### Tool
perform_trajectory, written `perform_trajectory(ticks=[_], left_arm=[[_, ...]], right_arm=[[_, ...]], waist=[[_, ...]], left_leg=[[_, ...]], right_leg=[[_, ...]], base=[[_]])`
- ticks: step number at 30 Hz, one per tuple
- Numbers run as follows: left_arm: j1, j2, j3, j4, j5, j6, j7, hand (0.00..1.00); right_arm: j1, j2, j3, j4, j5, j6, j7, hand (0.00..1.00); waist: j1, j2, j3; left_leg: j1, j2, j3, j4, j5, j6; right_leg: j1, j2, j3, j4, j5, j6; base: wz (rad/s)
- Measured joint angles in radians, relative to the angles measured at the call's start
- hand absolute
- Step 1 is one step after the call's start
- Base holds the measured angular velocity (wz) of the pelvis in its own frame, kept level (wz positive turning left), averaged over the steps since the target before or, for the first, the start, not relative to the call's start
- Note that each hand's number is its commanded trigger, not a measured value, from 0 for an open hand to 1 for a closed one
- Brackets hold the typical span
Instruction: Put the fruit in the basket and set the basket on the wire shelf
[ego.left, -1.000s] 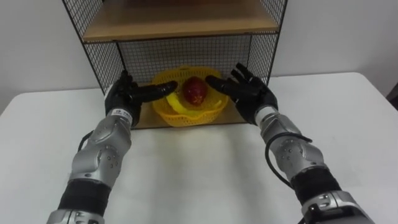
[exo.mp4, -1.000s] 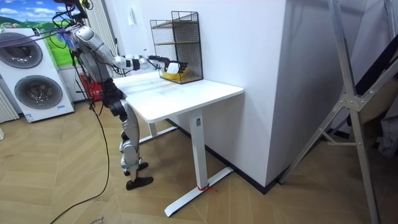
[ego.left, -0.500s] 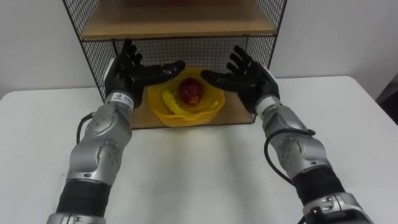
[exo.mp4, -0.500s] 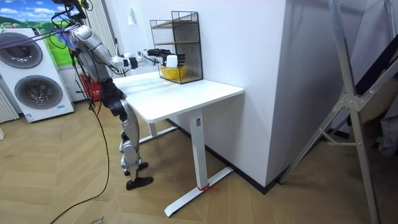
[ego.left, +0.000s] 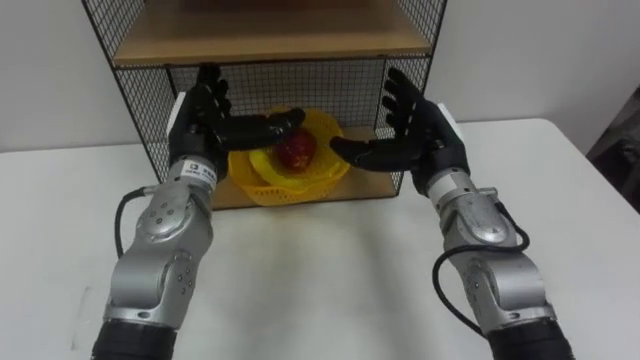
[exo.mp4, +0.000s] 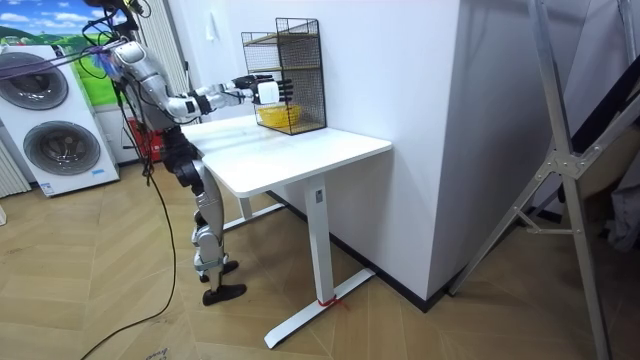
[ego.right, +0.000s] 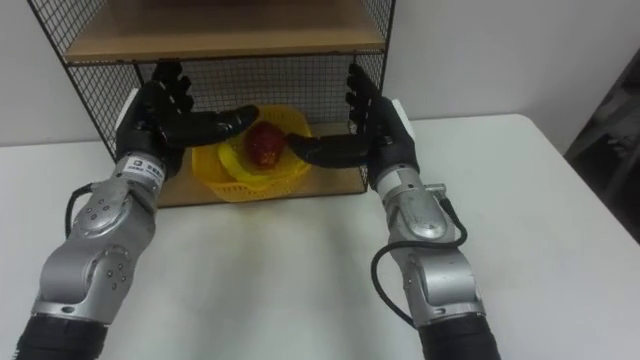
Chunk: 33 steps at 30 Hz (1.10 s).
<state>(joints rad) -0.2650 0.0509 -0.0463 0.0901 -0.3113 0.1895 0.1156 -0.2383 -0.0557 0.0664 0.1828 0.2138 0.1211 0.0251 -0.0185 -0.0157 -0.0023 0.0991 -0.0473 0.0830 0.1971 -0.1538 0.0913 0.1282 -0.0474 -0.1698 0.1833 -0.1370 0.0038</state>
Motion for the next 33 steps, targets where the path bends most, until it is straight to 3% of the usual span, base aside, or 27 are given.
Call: perform_trajectory(ticks=[2,11,17,19,24,30,33], left_arm=[[0.006,0.000,-0.002,0.000,0.000,0.000,-0.010,0.00],[0.148,0.006,-0.005,-0.100,-0.029,-0.005,-0.031,0.00],[0.205,0.006,-0.007,-0.177,-0.050,-0.048,-0.088,0.00],[0.246,0.007,-0.006,-0.201,-0.066,-0.075,-0.103,0.00],[0.319,0.012,-0.002,-0.246,-0.110,-0.088,-0.105,0.00],[0.406,0.019,-0.007,-0.280,-0.140,-0.160,-0.128,0.00],[0.459,0.020,-0.006,-0.288,-0.157,-0.166,-0.135,0.00]], right_arm=[[0.007,0.000,-0.001,-0.002,0.001,0.000,0.000,0.00],[0.114,-0.003,-0.001,-0.083,0.055,0.000,0.024,0.00],[0.181,-0.009,-0.001,-0.191,0.055,-0.002,0.051,0.00],[0.205,-0.014,-0.002,-0.212,0.056,-0.027,0.064,0.00],[0.251,-0.025,-0.001,-0.235,0.058,-0.040,0.080,0.00],[0.330,-0.031,0.000,-0.280,0.068,-0.074,0.097,0.00],[0.358,-0.035,-0.005,-0.287,0.073,-0.089,0.098,0.00]], waist=[[-0.001,-0.001,-0.0007],[0.007,-0.005,-0.0018],[0.021,0.009,0.0057],[0.021,0.010,0.0056],[0.023,0.009,0.0050],[0.029,0.006,0.0040],[0.029,-0.001,-0.0008]], left_leg=[[0.002,0.000,0.001,0.000,0.000,0.000],[0.000,0.001,0.005,-0.001,0.000,0.000],[-0.003,0.001,0.004,-0.003,0.000,0.000],[-0.002,0.001,0.004,-0.005,0.000,0.000],[-0.004,0.001,0.004,-0.005,0.000,0.000],[-0.013,0.001,0.001,-0.004,0.000,0.000],[-0.017,0.001,-0.003,-0.003,0.000,-0.001]], right_leg=[[0.001,0.000,0.002,-0.002,0.000,0.000],[0.001,0.003,0.009,-0.013,0.000,0.000],[-0.003,0.005,0.018,-0.013,-0.001,0.001],[-0.003,0.007,0.021,-0.013,-0.001,0.001],[-0.005,0.012,0.020,-0.013,-0.001,0.002],[-0.005,0.011,0.011,-0.012,0.000,0.001],[-0.009,0.011,0.005,-0.013,-0.001,0.001]], base=[[0.00],[0.00],[0.00],[0.00],[0.00],[0.02],[0.04]])
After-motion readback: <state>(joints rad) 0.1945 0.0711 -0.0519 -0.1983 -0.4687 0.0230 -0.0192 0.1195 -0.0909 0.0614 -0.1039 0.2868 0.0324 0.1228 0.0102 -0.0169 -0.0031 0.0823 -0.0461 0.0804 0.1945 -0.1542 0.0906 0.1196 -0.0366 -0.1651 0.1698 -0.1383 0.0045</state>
